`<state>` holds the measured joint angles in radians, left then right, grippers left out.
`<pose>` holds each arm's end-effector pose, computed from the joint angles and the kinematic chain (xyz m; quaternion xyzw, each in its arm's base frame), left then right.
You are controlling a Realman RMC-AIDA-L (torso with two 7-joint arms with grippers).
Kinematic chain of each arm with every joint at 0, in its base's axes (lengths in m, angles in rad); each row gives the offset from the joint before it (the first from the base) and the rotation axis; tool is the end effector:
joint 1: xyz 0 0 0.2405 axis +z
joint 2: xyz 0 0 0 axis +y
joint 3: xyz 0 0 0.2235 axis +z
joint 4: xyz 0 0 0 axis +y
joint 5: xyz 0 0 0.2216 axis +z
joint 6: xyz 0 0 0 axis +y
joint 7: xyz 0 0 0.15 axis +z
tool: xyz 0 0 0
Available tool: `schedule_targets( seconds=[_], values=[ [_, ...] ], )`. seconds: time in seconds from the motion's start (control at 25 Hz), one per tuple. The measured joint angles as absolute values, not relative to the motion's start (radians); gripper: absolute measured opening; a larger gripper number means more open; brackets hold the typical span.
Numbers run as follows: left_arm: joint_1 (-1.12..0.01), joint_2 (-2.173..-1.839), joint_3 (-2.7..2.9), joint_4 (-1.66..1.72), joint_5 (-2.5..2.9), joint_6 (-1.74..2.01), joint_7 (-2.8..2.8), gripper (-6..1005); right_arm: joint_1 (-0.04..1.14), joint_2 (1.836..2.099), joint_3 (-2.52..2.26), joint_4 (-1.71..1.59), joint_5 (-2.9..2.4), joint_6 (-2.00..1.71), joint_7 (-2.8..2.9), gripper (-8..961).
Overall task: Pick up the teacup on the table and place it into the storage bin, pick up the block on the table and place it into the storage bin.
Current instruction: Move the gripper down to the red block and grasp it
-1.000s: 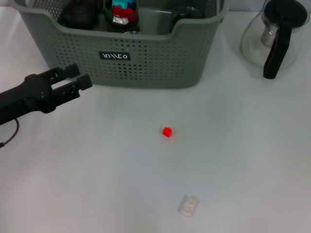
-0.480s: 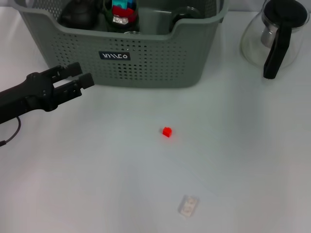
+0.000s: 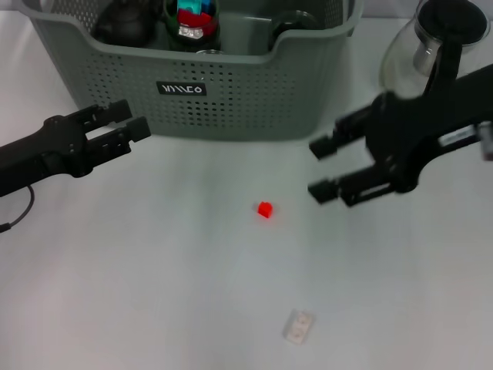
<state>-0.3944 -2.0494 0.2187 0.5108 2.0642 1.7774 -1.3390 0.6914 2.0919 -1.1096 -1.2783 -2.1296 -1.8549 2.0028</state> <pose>-0.2978 0.2683 0.0486 -0.8421 -0.3218 -0.3884 0.1910 0.0962 0.3244 0.0301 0.9931 -0.1058 -0.0323 0.0400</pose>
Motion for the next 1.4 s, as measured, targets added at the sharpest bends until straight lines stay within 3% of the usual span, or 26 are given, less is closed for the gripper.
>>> schedule_targets(
  seconds=[0.52,1.0,1.4],
  values=[
    [-0.393,-2.052,0.219,0.511,2.063,1.776,-1.332,643,0.916,2.102,-1.526,-1.076,-2.388,-1.632,2.222,639],
    [-0.395,-2.056,0.219,0.511,2.065,1.769,-1.331,642,1.019,2.112,-1.717,-0.857,-2.369,-1.34,2.287,611],
    [-0.393,-2.058,0.219,0.511,2.066,1.759,-1.331,643,1.03,2.113,-1.795,-0.819,-2.303,-1.233,2.294,589]
  ],
)
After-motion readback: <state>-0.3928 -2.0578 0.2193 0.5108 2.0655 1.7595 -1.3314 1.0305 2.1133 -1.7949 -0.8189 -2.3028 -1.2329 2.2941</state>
